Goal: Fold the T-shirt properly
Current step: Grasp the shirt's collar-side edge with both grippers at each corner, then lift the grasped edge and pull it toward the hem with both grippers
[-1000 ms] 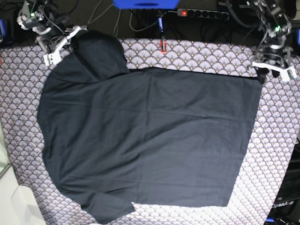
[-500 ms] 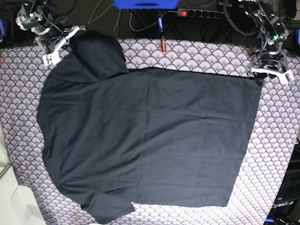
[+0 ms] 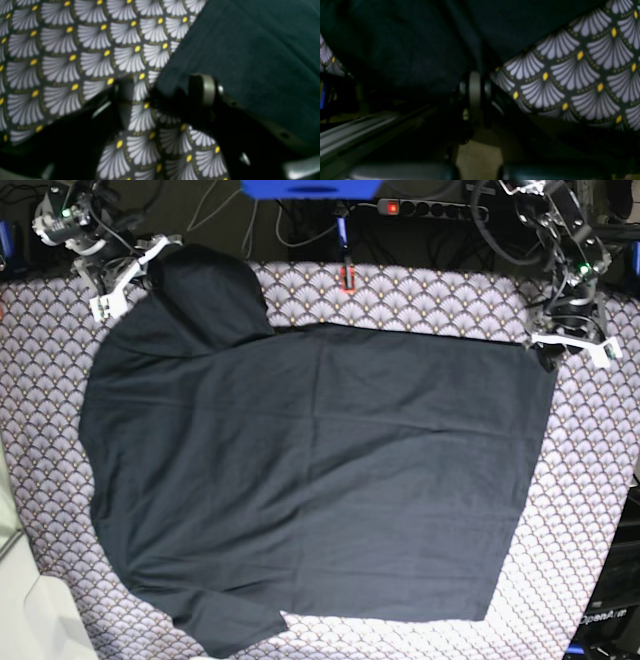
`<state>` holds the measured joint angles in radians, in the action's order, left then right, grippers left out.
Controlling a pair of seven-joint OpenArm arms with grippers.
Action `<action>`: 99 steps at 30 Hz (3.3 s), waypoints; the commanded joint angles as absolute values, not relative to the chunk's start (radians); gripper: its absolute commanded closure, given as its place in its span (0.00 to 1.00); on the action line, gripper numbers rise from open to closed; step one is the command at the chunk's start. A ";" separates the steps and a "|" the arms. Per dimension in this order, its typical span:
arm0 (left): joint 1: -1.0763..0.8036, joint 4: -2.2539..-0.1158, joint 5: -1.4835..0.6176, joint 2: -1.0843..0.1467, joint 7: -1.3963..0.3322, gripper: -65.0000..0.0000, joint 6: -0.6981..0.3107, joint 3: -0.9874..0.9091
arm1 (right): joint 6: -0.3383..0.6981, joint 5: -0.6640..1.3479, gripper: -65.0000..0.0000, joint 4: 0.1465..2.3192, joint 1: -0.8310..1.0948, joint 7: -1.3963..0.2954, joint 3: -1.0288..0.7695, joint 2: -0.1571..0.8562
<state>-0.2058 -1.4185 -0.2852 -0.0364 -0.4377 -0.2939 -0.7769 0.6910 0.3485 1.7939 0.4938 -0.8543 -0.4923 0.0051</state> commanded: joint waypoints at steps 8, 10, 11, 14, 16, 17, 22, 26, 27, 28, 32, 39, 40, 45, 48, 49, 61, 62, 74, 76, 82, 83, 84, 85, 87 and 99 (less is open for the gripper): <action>-0.159 -1.340 -0.292 -0.053 -0.426 1.00 -0.298 -0.779 | 0.698 0.352 1.00 1.805 0.499 -0.854 -0.463 0.044; -0.157 -1.334 -0.292 -0.053 -0.438 1.00 -0.298 -0.777 | 0.698 0.352 1.00 1.805 0.499 -0.854 -0.463 0.042; -0.156 -1.336 -0.292 -0.054 -0.455 1.00 -0.298 -0.777 | 0.698 0.352 1.00 1.805 0.499 -0.854 -0.463 0.042; -0.157 -1.354 -0.297 -0.054 -0.483 1.00 -0.298 -0.777 | 0.698 0.352 1.00 1.805 0.499 -0.855 -0.463 0.042; -0.163 -1.377 -0.298 -0.054 -0.486 1.00 -0.298 -0.777 | 0.698 0.352 1.00 1.807 0.499 -0.855 -0.463 0.042; -0.165 -1.399 -0.298 -0.051 -0.487 1.00 -0.298 -0.777 | 0.698 0.354 1.00 1.811 0.499 -0.855 -0.463 0.042; -0.203 -1.549 -0.300 -0.028 -0.556 1.00 -0.298 -0.779 | 0.698 0.354 1.00 1.874 0.499 -0.855 -0.467 0.051; -0.222 -1.636 -0.300 -0.013 -0.584 1.00 -0.298 -0.779 | 0.698 0.354 1.00 1.916 0.499 -0.855 -0.464 0.056; -0.223 -1.650 -0.300 -0.013 -0.587 1.00 -0.298 -0.779 | 0.698 0.354 1.00 1.917 0.499 -0.855 -0.464 0.056; -0.223 -1.662 -0.300 -0.013 -0.591 1.00 -0.298 -0.779 | 0.698 0.354 1.00 1.917 0.496 -0.855 -0.466 0.058; -0.219 -1.679 -0.300 -0.019 -0.616 1.00 -0.298 -0.780 | 0.698 0.358 1.00 1.919 0.446 -0.906 -0.470 0.076; -0.194 -1.695 -0.292 -0.022 -0.621 1.00 -0.297 -0.780 | 0.698 0.357 1.00 1.919 0.321 -1.004 -0.486 0.117; -0.191 -1.695 -0.292 -0.022 -0.621 1.00 -0.297 -0.780 | 0.698 0.357 1.00 1.919 0.300 -1.024 -0.486 0.119; -0.162 -1.689 -0.291 -0.031 -0.622 1.00 -0.289 -0.779 | 0.698 0.355 1.00 1.919 0.211 -1.089 -0.486 0.145; -0.131 -1.681 -0.291 -0.039 -0.630 1.00 -0.288 -0.779 | 0.698 0.355 1.00 1.919 0.156 -1.119 -0.484 0.151; -0.120 -1.681 -0.291 -0.039 -0.644 1.00 -0.288 -0.779 | 0.698 0.354 1.00 1.917 0.136 -1.130 -0.483 0.163; 0.125 -1.558 -0.136 -0.035 -0.768 1.00 -0.286 -0.773 | 0.698 0.352 1.00 1.863 -0.065 -1.171 -0.432 0.208; 0.143 -1.543 -0.119 -0.035 -0.768 1.00 -0.286 -0.757 | 0.698 0.352 1.00 1.839 -0.079 -1.168 -0.426 0.213; 0.352 -1.362 0.027 -0.042 -0.756 1.00 -0.285 -0.676 | 0.698 0.282 1.00 1.495 -0.329 -1.084 -0.335 0.292; 0.380 -1.325 0.047 -0.044 -0.754 1.00 -0.285 -0.674 | 0.698 0.231 1.00 1.449 -0.363 -1.053 -0.320 0.291; 0.450 -1.224 0.097 -0.044 -0.687 1.00 -0.285 -0.673 | 0.698 0.160 1.00 1.317 -0.456 -0.981 -0.271 0.289; 0.464 -1.198 0.113 -0.045 -0.677 1.00 -0.285 -0.673 | 0.698 0.160 1.00 1.296 -0.472 -0.975 -0.269 0.291; 0.476 -1.175 0.130 -0.045 -0.668 1.00 -0.285 -0.673 | 0.698 0.160 1.00 1.271 -0.489 -0.967 -0.269 0.294; 0.484 -1.161 0.142 -0.045 -0.661 1.00 -0.285 -0.673 | 0.698 0.160 1.00 1.250 -0.504 -0.961 -0.269 0.295; 0.493 -1.141 0.168 -0.045 -0.639 1.00 -0.285 -0.673 | 0.698 0.160 1.00 1.205 -0.527 -0.952 -0.269 0.314; 0.506 -1.098 0.216 -0.079 -0.581 1.00 -0.286 -0.585 | 0.698 0.010 1.00 1.104 -0.582 -0.854 -0.242 0.278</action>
<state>0.4755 -1.0817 0.2214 -0.0689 -0.6022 -0.2882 -0.5884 0.6952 0.0101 1.0901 -0.5529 -0.8700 -0.2390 0.2626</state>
